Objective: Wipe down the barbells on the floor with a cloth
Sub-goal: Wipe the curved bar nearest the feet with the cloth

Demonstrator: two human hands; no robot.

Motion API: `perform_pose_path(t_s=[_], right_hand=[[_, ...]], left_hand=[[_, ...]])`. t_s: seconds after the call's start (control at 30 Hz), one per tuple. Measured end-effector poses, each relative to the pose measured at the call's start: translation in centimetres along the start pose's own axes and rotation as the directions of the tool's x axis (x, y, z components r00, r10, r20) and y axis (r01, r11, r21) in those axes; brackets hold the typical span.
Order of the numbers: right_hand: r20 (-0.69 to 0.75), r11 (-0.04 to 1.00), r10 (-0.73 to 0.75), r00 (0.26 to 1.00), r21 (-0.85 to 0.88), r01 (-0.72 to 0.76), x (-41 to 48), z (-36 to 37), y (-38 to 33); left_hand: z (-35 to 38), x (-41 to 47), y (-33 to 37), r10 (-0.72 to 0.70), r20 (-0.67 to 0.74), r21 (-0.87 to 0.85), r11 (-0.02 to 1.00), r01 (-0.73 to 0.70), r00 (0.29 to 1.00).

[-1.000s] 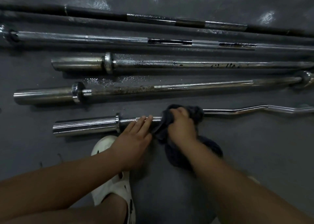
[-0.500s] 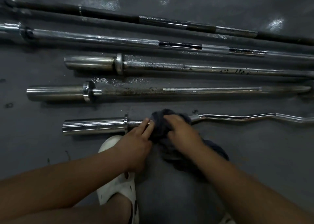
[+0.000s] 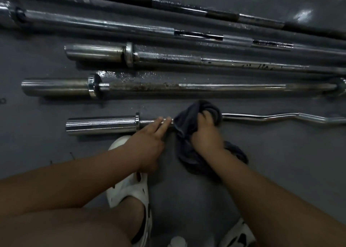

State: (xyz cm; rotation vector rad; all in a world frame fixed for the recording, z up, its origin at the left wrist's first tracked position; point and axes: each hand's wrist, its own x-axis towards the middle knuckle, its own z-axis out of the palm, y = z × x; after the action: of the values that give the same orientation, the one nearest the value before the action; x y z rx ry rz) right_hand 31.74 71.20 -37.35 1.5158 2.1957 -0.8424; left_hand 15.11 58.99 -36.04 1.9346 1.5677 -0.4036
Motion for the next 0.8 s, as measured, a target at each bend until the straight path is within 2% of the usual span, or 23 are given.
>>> perform_pose_path(t_s=[0.07,0.13,0.17,0.23,0.27,0.3,0.33,0.4,0.47,0.5,0.6,0.63,0.67,0.73,0.8], right_hand=[[0.081,0.981,-0.193,0.978,0.024,0.192,-1.7,1.1,-2.6],[0.155,0.943,-0.33,0.931,0.014,0.332,-1.3,0.6,-1.6],[0.16,0.946,-0.313,0.936,-0.033,0.322,-0.5,-0.1,-0.2],[0.056,0.987,-0.122,0.991,-0.098,0.127,1.0,-1.4,2.6],[0.0,0.994,-0.026,1.0,-0.106,0.026,0.9,-1.4,2.9],[-0.032,0.994,0.01,0.999,-0.104,-0.013,0.2,-0.7,1.9],[-0.042,0.996,-0.035,0.999,-0.081,0.032,-0.7,0.3,0.5],[-0.008,0.971,-0.236,0.972,-0.046,0.235,-2.4,1.4,-2.0],[0.058,0.93,-0.352,0.934,-0.088,0.356,-2.5,0.4,-1.6],[0.066,0.94,-0.309,0.949,-0.128,0.315,-1.6,-0.4,-0.2],[-0.04,0.977,0.006,0.999,-0.212,-0.014,0.4,-1.6,3.1],[-0.054,0.975,0.063,0.997,-0.21,-0.073,0.1,-0.8,2.2],[-0.036,0.982,0.057,0.998,-0.179,-0.063,-0.6,0.3,0.5],[0.03,0.991,-0.128,0.991,-0.037,0.129,-2.2,2.4,-2.7],[-0.023,0.936,-0.318,0.948,0.153,0.318,-3.0,2.6,-3.4]], left_hand=[[0.0,0.1,-0.1,-0.006,-0.007,0.027,1.0,0.006,1.0],[-0.1,-0.1,-0.1,-0.013,-0.01,0.021,1.0,0.013,1.0],[-0.2,-0.2,-0.1,-0.016,-0.011,0.015,1.0,0.016,1.0],[-0.4,-0.3,-0.1,-0.015,-0.027,0.002,1.0,0.015,1.0],[-0.4,-0.3,-0.1,-0.02,-0.028,0.0,1.0,0.02,0.999],[-0.3,-0.3,0.0,-0.028,-0.024,0.002,1.0,0.028,0.999],[-0.3,-0.3,0.0,-0.03,-0.02,0.007,1.0,0.03,0.999],[-0.2,-0.2,0.1,-0.03,-0.011,0.036,0.999,0.03,0.999],[-0.4,-0.2,0.1,-0.03,-0.007,0.055,0.998,0.031,1.0],[-0.5,-0.2,0.1,-0.032,-0.007,0.054,0.998,0.032,0.999],[-0.7,-0.4,0.2,-0.04,0.003,0.021,0.999,0.04,0.999],[-0.8,-0.4,0.2,-0.042,0.007,0.011,0.999,0.041,0.999],[-0.9,-0.4,0.2,-0.04,0.012,0.002,0.999,0.04,0.999],[-0.9,-0.2,0.2,-0.044,0.026,0.0,0.999,0.044,0.999],[-0.9,-0.1,0.2,-0.044,0.03,0.004,0.999,0.044,0.999]])
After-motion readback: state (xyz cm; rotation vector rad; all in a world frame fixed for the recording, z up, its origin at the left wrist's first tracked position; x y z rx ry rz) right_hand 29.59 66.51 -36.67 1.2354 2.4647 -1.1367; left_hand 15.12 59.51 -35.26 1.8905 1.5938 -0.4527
